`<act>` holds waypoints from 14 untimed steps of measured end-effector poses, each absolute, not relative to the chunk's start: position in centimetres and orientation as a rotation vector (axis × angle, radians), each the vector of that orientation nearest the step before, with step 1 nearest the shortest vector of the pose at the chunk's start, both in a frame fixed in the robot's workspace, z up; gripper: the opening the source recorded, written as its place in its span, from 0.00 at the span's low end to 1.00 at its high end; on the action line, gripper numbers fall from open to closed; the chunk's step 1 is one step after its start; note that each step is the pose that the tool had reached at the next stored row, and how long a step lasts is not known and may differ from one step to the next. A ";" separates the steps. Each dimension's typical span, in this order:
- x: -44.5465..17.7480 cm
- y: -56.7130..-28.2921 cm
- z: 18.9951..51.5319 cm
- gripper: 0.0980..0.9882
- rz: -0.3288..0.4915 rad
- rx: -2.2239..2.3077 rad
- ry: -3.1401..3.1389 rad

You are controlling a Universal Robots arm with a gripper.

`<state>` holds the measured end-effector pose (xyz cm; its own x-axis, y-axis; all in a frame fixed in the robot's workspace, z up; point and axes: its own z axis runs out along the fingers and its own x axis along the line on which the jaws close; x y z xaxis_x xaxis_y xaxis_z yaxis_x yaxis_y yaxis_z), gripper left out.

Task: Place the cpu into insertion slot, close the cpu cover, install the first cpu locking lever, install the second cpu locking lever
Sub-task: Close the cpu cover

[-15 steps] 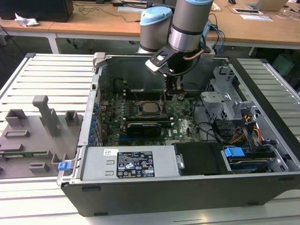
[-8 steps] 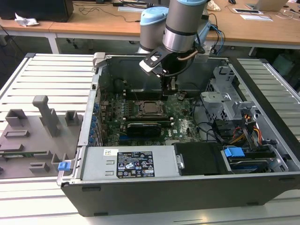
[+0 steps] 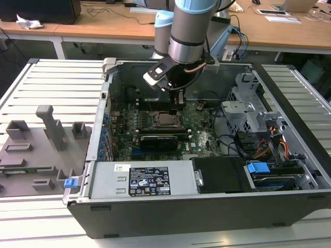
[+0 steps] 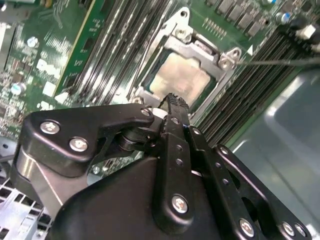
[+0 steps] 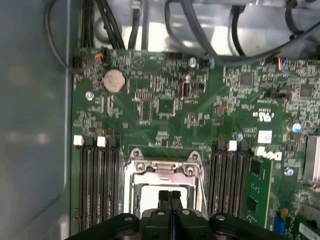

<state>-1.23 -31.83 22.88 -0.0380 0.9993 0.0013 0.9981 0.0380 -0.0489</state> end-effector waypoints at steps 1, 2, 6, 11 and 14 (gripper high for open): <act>-1.5 -31.8 22.8 0.01 0.051 -2.155 -2.239; -2.0 -31.8 22.6 0.01 0.047 -2.157 -2.241; -3.0 -31.8 22.2 0.01 0.035 -2.162 -2.248; -3.9 -31.8 21.6 0.01 0.023 -2.165 -2.256; -4.2 -31.8 21.4 0.01 0.020 -2.165 -2.260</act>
<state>-4.25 -31.83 21.36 -0.0429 0.9991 0.0002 0.9989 0.0429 -0.0178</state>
